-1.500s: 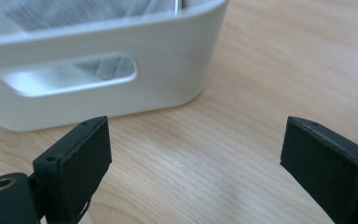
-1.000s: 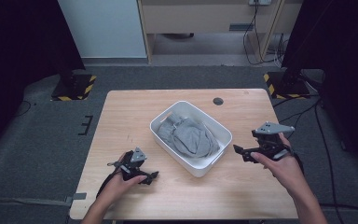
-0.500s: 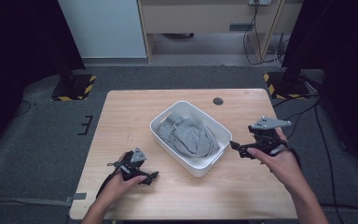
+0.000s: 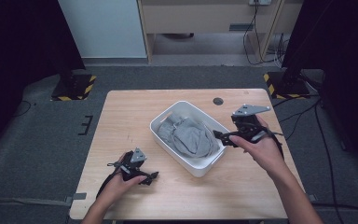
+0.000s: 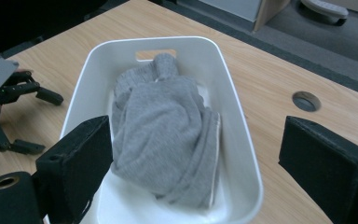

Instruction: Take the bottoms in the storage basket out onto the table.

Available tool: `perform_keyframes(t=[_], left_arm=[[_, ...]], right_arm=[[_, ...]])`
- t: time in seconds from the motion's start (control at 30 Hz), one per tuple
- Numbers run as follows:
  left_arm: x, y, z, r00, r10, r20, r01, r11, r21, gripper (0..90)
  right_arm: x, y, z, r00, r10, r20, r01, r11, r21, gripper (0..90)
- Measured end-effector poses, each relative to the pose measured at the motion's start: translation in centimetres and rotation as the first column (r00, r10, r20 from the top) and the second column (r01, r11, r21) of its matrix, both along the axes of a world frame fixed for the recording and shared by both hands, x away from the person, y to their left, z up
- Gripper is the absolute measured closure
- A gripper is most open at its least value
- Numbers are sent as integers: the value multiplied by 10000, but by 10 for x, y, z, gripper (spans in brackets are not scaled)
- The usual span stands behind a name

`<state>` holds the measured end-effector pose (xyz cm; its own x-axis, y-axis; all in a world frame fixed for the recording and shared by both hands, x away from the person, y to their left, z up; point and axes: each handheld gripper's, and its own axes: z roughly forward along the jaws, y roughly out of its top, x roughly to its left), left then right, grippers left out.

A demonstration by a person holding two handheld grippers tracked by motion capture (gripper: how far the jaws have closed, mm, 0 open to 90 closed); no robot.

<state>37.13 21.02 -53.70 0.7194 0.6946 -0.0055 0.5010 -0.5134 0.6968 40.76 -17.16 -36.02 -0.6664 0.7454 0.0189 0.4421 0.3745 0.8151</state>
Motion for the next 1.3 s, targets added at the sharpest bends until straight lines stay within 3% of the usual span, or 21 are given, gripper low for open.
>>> perform_keyframes(t=[0.33,0.53,0.67,0.9,1.13,1.3], left_arm=[[0,0,0,10000,-1,0,1,10000,-2,0],[0,0,0,10000,-1,-1,1,10000,-3,0],[0,0,0,10000,-8,-2,8,10000,-6,0],[0,0,0,10000,-22,-7,22,10000,-1,0],[1,0,0,10000,-53,-13,53,10000,17,0],[1,-1,0,9999,-103,-13,103,9999,18,0]], right_arm=[[26,40,-1,9997,224,43,-224,9997,31,56],[37,64,-9,9975,695,-101,-697,9974,-198,62],[48,85,-23,9955,892,-313,-911,9937,-645,71],[65,108,-45,9926,990,-699,-1051,9904,-899,70],[78,119,-63,9910,803,-1074,-932,9883,-1207,68],[82,123,-75,9879,961,-1217,-1092,9883,-1067,74]])
